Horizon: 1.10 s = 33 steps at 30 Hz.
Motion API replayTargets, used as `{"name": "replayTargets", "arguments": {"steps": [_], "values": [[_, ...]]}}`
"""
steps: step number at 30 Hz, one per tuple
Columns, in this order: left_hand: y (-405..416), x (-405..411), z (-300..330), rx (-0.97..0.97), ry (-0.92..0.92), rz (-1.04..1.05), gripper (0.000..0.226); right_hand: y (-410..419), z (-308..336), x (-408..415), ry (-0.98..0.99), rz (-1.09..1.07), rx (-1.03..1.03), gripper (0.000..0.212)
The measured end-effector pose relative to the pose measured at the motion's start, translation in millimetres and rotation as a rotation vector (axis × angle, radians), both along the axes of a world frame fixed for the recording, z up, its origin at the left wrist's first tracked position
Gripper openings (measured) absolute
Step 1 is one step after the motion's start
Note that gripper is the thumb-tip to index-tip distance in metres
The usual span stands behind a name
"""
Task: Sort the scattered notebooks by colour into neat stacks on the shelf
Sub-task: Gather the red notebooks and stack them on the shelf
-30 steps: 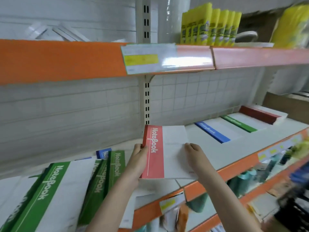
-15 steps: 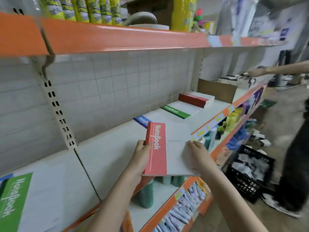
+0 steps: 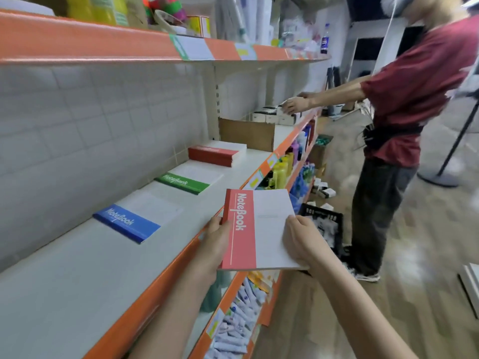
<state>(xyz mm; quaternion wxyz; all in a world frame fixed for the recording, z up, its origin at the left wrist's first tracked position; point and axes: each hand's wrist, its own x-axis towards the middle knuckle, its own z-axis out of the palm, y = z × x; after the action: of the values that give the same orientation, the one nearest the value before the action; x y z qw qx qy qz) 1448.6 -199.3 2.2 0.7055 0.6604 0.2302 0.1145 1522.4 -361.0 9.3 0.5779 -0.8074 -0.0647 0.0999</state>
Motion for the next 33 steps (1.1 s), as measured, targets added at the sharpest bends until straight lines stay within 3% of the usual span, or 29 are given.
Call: {"name": "replayTargets", "arguments": {"steps": [16,25,33], "values": [[32,180,21,-0.055,-0.042,0.057,0.016,41,27,200,-0.018,0.099,-0.076,0.028],[64,228,28,0.009,-0.026,0.239,0.029,92,31,270,-0.047,0.258,-0.001,0.025],[97,271,38,-0.007,-0.026,0.451,0.031,163,33,348,-0.052,0.508,-0.024,0.037]]}}
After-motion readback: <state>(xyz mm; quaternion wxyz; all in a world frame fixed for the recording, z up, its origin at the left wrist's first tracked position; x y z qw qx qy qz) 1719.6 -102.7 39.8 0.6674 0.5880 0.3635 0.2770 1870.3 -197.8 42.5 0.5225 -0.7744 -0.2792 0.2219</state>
